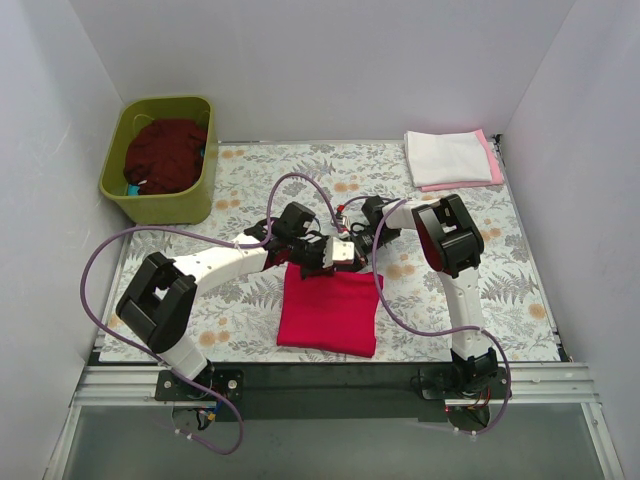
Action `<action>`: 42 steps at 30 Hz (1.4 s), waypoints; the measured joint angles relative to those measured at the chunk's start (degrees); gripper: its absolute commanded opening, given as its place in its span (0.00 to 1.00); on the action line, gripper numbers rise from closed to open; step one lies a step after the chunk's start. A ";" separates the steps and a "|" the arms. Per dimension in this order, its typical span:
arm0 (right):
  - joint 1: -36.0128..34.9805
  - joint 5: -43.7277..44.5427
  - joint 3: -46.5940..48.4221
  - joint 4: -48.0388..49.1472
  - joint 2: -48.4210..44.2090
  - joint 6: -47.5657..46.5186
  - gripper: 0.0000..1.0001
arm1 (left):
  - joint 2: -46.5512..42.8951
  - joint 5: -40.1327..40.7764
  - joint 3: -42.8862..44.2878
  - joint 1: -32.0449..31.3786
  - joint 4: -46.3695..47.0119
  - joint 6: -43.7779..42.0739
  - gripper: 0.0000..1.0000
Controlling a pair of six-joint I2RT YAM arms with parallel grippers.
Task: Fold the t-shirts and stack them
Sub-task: Fold the tshirt
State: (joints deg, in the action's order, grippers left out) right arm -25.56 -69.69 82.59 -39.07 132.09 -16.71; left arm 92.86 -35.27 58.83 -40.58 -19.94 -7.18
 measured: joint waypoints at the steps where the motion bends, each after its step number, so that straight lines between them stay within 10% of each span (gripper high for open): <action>1: -0.02 -0.02 0.00 0.00 0.02 0.00 0.19 | 0.00 0.26 0.00 -0.04 0.37 -0.11 0.00; 30: 0.31 -2.03 -0.63 0.63 0.15 -0.66 0.21 | 0.48 4.74 -0.35 -0.04 7.96 -3.15 0.00; 37: -0.68 2.21 0.63 -0.96 -0.48 -0.31 0.32 | 0.66 8.33 -1.42 -0.02 8.15 -3.67 0.32; 42: -1.38 7.80 3.63 -2.89 -2.03 -0.26 0.36 | -0.63 9.42 -1.42 0.24 6.64 -2.78 0.36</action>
State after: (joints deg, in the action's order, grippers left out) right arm -26.94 -61.89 86.21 -41.95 130.06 -16.97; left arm 92.23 -25.85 57.41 -40.34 -13.30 -9.96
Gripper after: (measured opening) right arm 0.347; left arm 0.353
